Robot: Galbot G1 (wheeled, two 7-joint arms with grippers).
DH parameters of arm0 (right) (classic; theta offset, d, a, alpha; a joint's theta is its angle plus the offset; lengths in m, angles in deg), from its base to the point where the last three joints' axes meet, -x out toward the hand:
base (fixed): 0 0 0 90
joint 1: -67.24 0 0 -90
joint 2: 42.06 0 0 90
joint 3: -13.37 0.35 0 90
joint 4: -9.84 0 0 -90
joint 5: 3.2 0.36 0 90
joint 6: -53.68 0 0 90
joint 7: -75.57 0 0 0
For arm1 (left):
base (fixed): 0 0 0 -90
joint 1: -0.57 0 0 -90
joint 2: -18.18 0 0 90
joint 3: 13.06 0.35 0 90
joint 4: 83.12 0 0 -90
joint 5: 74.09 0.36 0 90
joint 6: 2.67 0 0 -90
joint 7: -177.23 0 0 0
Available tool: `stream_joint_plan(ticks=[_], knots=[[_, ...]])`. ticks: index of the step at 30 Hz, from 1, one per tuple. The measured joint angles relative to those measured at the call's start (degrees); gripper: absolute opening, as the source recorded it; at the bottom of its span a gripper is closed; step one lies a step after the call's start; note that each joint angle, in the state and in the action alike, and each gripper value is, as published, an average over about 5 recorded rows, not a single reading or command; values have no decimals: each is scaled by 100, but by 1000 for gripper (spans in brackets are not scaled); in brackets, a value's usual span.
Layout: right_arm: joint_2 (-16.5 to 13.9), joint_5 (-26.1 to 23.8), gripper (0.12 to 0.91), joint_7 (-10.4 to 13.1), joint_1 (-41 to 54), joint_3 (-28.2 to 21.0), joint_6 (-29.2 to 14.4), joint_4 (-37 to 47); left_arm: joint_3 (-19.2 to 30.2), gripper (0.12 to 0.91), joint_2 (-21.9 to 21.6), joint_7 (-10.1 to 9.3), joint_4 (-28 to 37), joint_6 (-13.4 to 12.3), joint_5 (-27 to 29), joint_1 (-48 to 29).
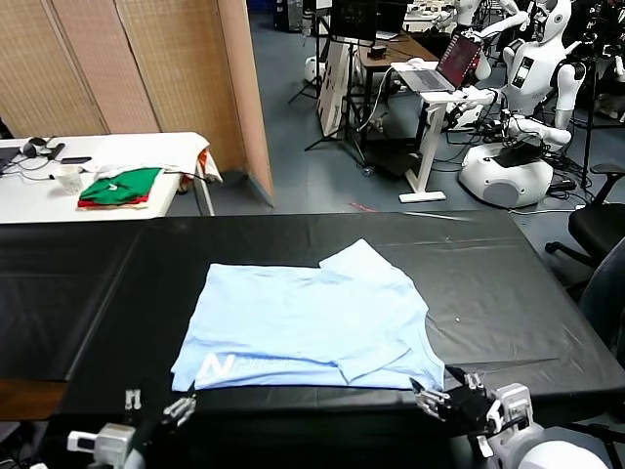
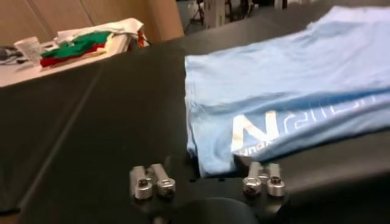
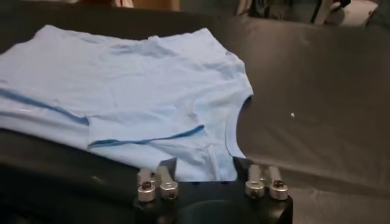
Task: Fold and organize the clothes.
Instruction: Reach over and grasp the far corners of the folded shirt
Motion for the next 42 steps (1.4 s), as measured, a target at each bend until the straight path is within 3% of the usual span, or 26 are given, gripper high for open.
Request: stream_joint_plan(ticks=[7, 12, 17, 23, 30, 42], knots=[[58, 100, 907, 88, 1666, -708, 0, 1208, 198, 907, -237, -12, 405, 224, -939, -1193], [219, 75, 907, 145, 2680, -1272, -1, 2187, 493, 907, -554, -141, 1030, 530, -1716, -2315], [442, -40, 907, 165, 3432, -1792, -1, 3060, 884, 907, -921, -108, 1746, 684, -2120, -3365], [720, -204, 907, 50, 4050, -2244, -1, 3834, 1538, 907, -1141, 74, 2741, 845, -2224, -4462], [925, -352, 907, -114, 4507, -2613, -99, 4482, 2199, 907, -1081, 181, 3658, 877, -2063, -5424], [1234, -432, 907, -175, 4980, -3033, -203, 5233, 2464, 907, -905, 338, 4575, 838, -1986, -5956]])
